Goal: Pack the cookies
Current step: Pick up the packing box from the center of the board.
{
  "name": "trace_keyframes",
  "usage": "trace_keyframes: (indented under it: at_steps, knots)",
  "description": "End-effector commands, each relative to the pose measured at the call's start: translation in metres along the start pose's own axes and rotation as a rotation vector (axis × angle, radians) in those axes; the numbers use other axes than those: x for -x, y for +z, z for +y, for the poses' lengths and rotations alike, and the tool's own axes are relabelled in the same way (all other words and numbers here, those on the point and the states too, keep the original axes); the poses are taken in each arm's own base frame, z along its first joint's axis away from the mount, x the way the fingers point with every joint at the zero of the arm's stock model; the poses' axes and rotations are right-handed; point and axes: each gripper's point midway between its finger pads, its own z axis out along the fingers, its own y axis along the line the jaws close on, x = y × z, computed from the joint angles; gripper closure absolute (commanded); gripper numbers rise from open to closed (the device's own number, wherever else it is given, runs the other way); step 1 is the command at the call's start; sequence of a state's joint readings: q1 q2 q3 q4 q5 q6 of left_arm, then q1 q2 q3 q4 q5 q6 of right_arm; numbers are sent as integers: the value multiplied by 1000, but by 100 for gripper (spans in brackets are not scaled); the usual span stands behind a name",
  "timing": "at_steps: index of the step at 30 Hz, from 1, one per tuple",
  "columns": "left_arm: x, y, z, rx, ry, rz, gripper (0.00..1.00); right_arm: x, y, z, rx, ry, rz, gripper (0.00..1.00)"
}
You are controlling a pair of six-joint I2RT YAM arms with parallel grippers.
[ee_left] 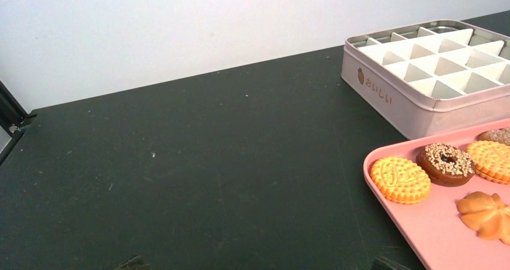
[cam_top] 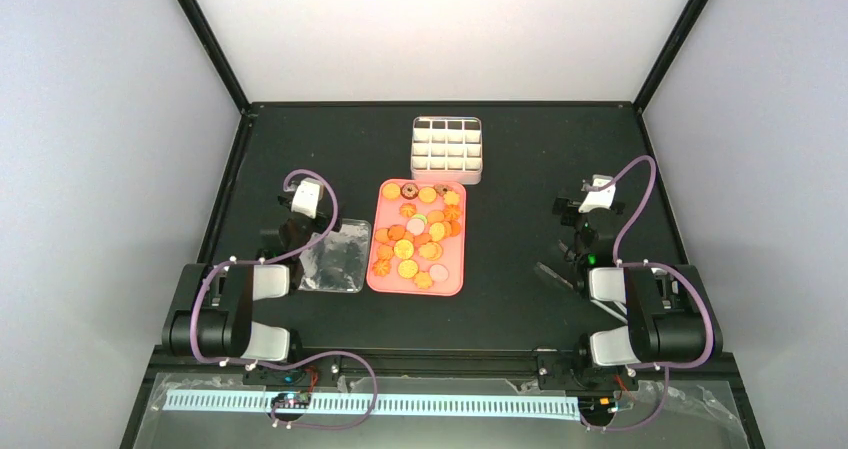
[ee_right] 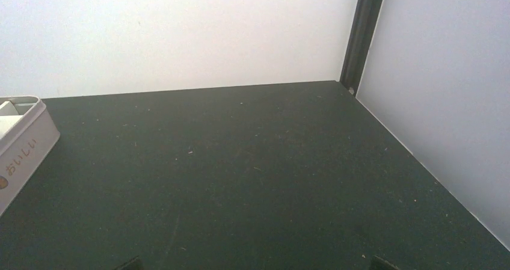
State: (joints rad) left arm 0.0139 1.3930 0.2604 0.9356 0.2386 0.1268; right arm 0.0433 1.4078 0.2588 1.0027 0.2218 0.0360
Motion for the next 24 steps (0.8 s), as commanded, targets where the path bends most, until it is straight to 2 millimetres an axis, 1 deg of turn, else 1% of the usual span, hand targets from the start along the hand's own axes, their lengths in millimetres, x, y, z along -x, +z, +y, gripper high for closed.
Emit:
trace_keyframes:
  at_steps: [1,6,7,8,9,11,13,14,15,16,17,18,19,20,21,22,24]
  knots:
    - [24,2,6,10,7,-70,1,17,1,1,6,23,-57,0]
    - [24,2,6,10,6,-69,1,19,1,-1,-2,21,-65,0]
    - [23,2,6,10,6,-69,1,23,0,-7,-43,31,-77,0]
    - [23,2,6,11,6,-69,1,28,2,-15,-106,42,-53,0]
    - [24,3,6,11,7,-69,1,38,7,-21,-164,54,-6,0]
    - [24,3,8,23,1,-69,1,71,13,-31,-249,94,42,0]
    - [26,5,12,42,-7,-58,1,94,25,-25,-233,110,70,0]
    - [27,5,14,49,-13,-53,1,106,31,-26,-255,175,57,0]
    - [32,8,17,59,-21,-56,1,111,35,-33,-323,288,66,0]
    - [41,13,24,82,-40,-55,1,115,40,-37,-367,354,107,0]
    - [44,20,33,107,-64,6,1,112,48,-30,-341,346,178,0]
    - [49,29,39,116,-74,78,1,110,60,-13,-258,311,251,0]
    - [50,36,40,96,-60,172,1,107,71,9,-140,250,320,0]
    - [55,42,40,67,-38,235,1,101,78,34,-4,220,371,0]
    - [56,47,40,47,-23,297,1,97,83,55,108,210,399,0]
    - [55,49,42,37,-20,352,1,95,86,71,180,215,405,0]
    - [49,47,43,12,-20,434,1,92,95,93,202,188,432,0]
